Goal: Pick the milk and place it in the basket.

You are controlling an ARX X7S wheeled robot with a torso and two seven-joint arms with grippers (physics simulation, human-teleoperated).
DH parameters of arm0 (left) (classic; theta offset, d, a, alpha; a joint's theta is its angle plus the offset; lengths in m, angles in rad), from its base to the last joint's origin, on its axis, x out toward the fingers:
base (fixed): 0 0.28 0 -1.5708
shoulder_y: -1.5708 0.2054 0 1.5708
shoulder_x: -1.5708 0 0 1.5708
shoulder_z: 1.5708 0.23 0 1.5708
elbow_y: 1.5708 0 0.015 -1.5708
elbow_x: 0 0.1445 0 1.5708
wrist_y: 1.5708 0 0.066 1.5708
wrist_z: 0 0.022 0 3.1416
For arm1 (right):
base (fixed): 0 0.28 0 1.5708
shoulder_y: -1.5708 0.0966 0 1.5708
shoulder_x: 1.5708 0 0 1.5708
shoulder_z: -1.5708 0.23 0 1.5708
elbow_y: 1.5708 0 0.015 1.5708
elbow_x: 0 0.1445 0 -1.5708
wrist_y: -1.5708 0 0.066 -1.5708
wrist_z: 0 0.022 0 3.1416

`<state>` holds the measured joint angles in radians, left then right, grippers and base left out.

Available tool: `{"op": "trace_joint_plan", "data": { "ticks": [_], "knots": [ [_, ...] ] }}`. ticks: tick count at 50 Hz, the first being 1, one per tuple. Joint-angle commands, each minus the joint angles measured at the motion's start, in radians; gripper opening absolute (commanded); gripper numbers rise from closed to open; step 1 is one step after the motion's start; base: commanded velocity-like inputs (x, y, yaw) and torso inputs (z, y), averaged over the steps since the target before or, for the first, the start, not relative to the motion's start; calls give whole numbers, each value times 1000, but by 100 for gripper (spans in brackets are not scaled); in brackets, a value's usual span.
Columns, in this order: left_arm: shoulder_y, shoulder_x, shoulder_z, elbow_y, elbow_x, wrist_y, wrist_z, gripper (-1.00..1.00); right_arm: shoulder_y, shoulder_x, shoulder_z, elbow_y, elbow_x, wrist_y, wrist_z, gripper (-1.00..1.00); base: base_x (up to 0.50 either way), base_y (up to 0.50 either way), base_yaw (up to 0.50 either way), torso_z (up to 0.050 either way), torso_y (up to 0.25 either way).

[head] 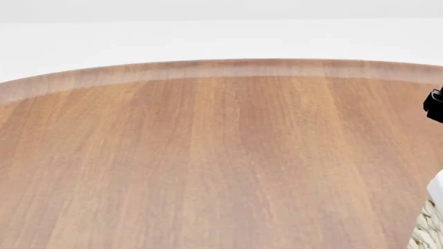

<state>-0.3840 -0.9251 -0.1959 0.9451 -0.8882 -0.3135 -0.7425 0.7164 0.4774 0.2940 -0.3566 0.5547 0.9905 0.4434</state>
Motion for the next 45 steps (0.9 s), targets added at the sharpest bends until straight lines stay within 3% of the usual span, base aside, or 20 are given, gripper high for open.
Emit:
{"op": "trace_joint_plan", "data": {
  "ticks": [1, 26, 32, 45],
  "knots": [
    [-1, 15, -20, -3, 15, 2, 17, 100, 13, -19, 38, -8, -47, -18, -18, -100, 0, 0, 0, 0, 0],
    [1, 8, -16, -4, 15, 10, 12, 100, 12, -17, 37, -7, -42, -20, -14, -100, 0, 0, 0, 0, 2],
    [15, 10, -22, -8, 19, 15, 13, 100, 203, 54, -7, 102, 14, 76, -83, -100, 0, 0, 0, 0, 2],
    [13, 8, -20, -11, 17, 19, 9, 100, 696, 174, -189, 445, 4, 106, -260, -100, 0, 0, 0, 1, 2]
  ]
}}
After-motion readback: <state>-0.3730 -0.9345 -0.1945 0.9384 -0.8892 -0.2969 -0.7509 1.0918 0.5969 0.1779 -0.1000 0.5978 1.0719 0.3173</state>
